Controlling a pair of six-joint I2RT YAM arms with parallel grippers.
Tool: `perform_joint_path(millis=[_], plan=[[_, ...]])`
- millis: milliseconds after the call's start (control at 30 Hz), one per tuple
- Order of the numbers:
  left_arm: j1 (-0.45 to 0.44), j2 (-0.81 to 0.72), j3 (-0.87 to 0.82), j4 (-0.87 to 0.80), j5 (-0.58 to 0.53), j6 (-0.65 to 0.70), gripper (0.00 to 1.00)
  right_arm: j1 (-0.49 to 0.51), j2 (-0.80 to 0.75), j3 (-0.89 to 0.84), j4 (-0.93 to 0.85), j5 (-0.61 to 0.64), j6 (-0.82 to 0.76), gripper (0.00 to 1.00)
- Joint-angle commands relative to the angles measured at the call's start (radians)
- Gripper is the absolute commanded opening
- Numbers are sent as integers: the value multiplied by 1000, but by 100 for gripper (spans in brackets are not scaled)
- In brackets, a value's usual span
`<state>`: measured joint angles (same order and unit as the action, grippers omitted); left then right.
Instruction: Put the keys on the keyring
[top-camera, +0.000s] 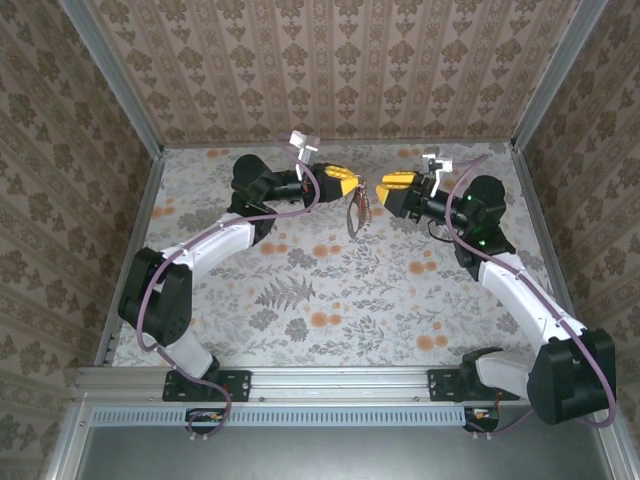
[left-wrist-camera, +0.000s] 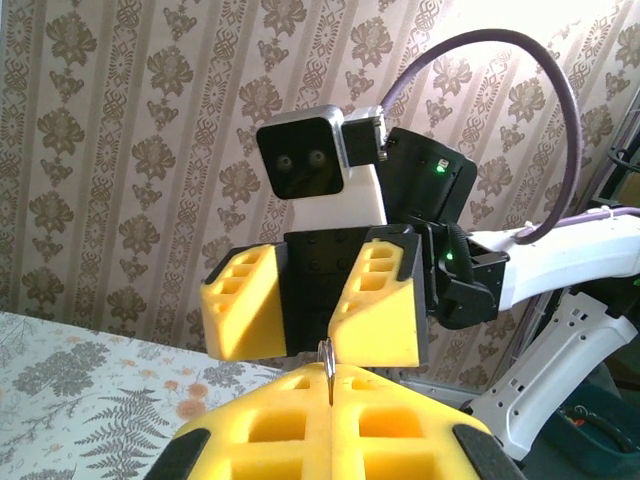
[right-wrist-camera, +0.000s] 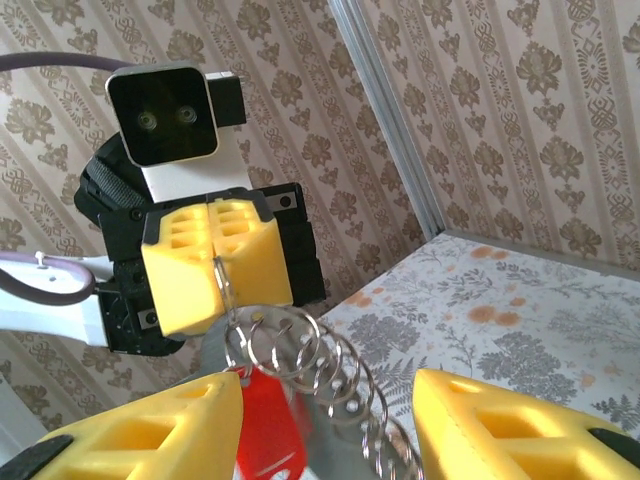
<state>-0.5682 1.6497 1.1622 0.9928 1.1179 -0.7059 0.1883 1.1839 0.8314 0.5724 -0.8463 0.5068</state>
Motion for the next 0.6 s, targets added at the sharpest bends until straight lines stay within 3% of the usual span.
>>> perform_joint_path(millis=[0, 433, 567], plan=[[-4, 8, 9, 65, 2, -25, 0, 21, 17, 53, 91, -35, 45, 50], [-15, 25, 26, 66, 5, -31, 0, 71, 62, 92, 96, -41, 38, 49], [-16, 28, 26, 65, 3, -31, 0, 76, 66, 91, 90, -48, 33, 44]])
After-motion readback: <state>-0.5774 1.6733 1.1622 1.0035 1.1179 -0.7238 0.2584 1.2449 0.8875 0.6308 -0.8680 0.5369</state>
